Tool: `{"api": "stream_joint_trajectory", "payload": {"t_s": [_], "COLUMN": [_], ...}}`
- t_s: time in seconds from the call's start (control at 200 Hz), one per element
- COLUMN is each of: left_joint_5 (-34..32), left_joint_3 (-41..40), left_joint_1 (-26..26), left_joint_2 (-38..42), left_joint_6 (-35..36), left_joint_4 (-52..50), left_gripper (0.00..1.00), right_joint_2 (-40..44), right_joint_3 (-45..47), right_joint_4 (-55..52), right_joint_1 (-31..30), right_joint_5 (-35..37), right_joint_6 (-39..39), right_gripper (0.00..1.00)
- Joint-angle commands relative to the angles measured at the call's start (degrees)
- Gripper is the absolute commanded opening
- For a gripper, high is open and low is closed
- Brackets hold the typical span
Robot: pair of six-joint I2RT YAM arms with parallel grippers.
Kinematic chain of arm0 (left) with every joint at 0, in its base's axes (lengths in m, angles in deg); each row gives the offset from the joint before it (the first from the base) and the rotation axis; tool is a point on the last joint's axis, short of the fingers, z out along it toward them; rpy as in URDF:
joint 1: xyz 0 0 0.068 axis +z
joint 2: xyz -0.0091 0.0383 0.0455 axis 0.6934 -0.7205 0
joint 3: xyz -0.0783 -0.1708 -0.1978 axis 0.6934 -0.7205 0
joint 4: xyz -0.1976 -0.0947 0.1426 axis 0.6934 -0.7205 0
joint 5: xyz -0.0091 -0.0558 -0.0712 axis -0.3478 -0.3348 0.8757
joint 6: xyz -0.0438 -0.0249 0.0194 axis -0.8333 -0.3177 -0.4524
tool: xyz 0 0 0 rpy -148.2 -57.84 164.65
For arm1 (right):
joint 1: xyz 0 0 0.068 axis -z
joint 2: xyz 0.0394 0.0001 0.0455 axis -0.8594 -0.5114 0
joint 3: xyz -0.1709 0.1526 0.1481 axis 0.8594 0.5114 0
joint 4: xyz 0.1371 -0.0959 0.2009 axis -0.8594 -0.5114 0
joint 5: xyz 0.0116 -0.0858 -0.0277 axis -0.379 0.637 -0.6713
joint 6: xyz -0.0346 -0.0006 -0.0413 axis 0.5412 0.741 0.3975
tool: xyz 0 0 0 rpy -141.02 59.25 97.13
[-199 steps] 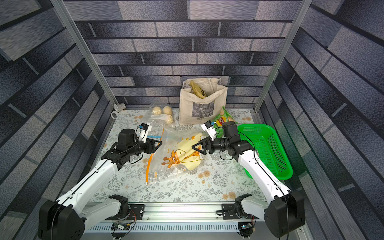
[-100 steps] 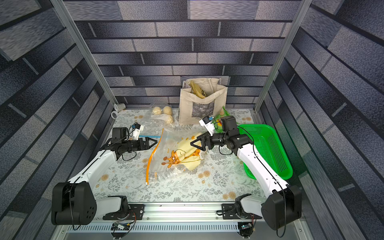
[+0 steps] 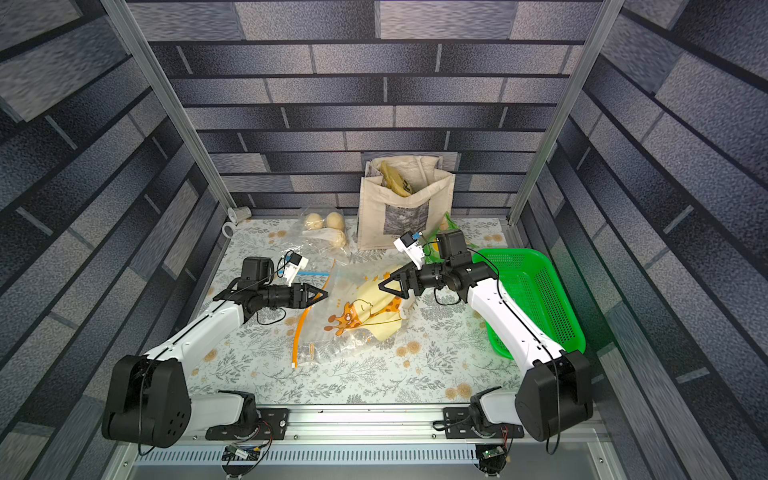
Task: Open the zip-top bag and take out the pear
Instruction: Pick up the zipper food storage bag at the center of the board.
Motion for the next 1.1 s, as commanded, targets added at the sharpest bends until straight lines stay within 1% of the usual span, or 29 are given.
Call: {"api": "stream_joint_trajectory", "payload": {"t_s": [0.0,0.095,0.13,0.26,0.296,0.311,0.381,0.461,0.581,0.676,0.771,0.852,0.967,1.097], "left_joint_5": [4.18,3.99,2.97,-1.45,-2.31,-4.27,-8.71,-14.30,-22.53,-25.40,-24.81,-21.92,-20.99,-20.17], "left_joint_3": [-0.02,0.78,1.35,4.52,5.82,6.43,9.49,14.52,21.69,30.50,42.72,53.97,70.61,86.75], "left_joint_1": [-0.61,-1.57,-2.19,-4.19,-4.58,-4.80,-5.83,-6.51,-6.35,-6.03,-6.46,-7.62,-11.60,-15.66], "left_joint_2": [0.15,0.94,1.38,3.91,4.71,5.09,6.61,7.12,6.26,3.03,-3.48,-9.90,-18.45,-25.45], "left_joint_6": [0.29,0.02,-0.02,0.07,0.44,0.54,1.68,2.97,5.33,9.81,14.13,17.15,23.60,29.13], "left_joint_4": [1.30,1.21,0.68,-0.83,-1.60,-1.83,-3.02,-4.28,-4.54,-6.73,-9.78,-12.63,-19.78,-27.01], "left_gripper": [0.42,0.26,0.21,0.00,0.00,0.00,0.00,0.00,0.00,0.00,0.00,0.00,0.00,0.00], "right_joint_2": [-0.52,-1.04,-1.17,-1.62,-1.74,-1.83,-2.34,-3.06,-2.91,-1.58,-0.50,1.08,4.02,6.75], "right_joint_3": [-4.01,-7.40,-8.65,-11.96,-12.59,-12.96,-14.63,-16.60,-17.26,-16.07,-15.79,-14.48,-11.88,-10.74], "right_joint_4": [-2.41,-4.61,-5.56,-7.86,-7.96,-8.04,-8.41,-8.83,-6.40,-2.23,-0.42,1.57,4.01,3.16], "right_joint_1": [-0.41,-0.45,-0.44,-0.54,-0.58,-0.64,-0.87,-0.87,-0.93,-0.88,-0.85,-0.84,-0.83,-0.88], "right_joint_5": [-0.40,1.91,2.94,6.44,7.56,7.87,9.19,9.73,10.59,15.93,19.79,21.59,26.11,30.34], "right_joint_6": [2.92,4.58,5.36,9.49,10.52,11.05,13.15,13.43,11.02,7.65,5.08,3.06,1.33,0.79], "right_gripper": [0.84,0.84,0.84,0.84,0.85,0.85,0.86,0.86,0.85,0.86,0.86,0.86,0.87,0.88]}}
